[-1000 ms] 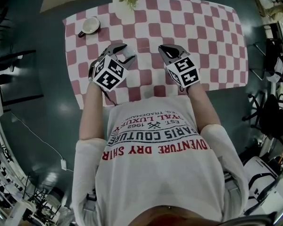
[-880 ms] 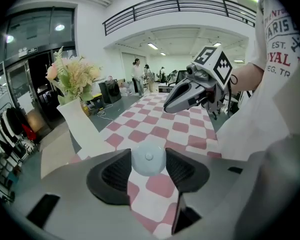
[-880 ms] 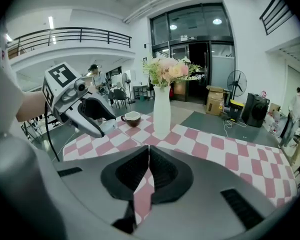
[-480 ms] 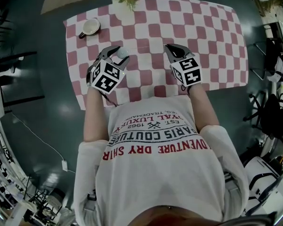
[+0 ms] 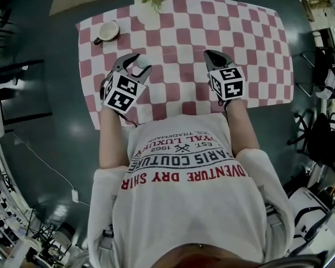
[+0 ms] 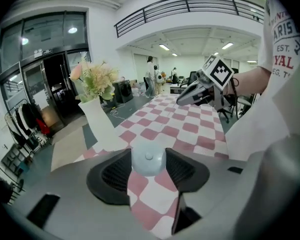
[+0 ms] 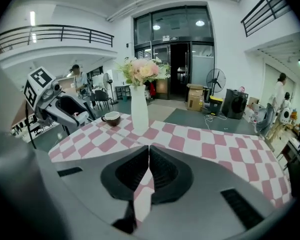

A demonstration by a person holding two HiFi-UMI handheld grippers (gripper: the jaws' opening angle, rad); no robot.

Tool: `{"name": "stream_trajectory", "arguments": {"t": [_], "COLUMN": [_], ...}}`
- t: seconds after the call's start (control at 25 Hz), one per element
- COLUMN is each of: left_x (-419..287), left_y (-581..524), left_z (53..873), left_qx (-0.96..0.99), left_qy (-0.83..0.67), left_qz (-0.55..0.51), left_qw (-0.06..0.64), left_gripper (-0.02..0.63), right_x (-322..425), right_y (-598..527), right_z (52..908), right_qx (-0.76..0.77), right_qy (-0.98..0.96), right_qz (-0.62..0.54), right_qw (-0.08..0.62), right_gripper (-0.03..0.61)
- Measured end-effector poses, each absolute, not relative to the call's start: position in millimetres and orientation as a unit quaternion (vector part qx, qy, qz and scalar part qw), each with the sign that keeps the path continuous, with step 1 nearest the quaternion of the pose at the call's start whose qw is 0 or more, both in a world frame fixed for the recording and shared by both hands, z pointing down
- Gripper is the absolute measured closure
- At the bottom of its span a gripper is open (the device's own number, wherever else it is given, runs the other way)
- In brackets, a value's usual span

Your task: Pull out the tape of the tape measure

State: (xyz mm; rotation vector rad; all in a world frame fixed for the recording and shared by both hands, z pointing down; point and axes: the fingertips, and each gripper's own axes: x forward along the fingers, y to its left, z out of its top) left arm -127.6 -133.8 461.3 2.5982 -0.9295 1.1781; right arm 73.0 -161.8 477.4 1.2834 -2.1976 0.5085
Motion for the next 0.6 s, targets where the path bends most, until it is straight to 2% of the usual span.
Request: {"name": "stream_trajectory", "arguments": {"t": [0.6], "left_x": [-148.0], "left_y": [-137.8], "left_z": [465.3], "left_qx": [0.858], "left_qy": [-0.331], "left_qz": [0.382], "left_qw": [0.090], "left_gripper": [0.383], "right_x": [103.7], "right_y": [-174.6], "right_z": [470.2], "right_qx": [0.527], "right_qy": [-0.792], "right_qz": [0.166], "right_qw": [0.259], "right_gripper": [0.546]}}
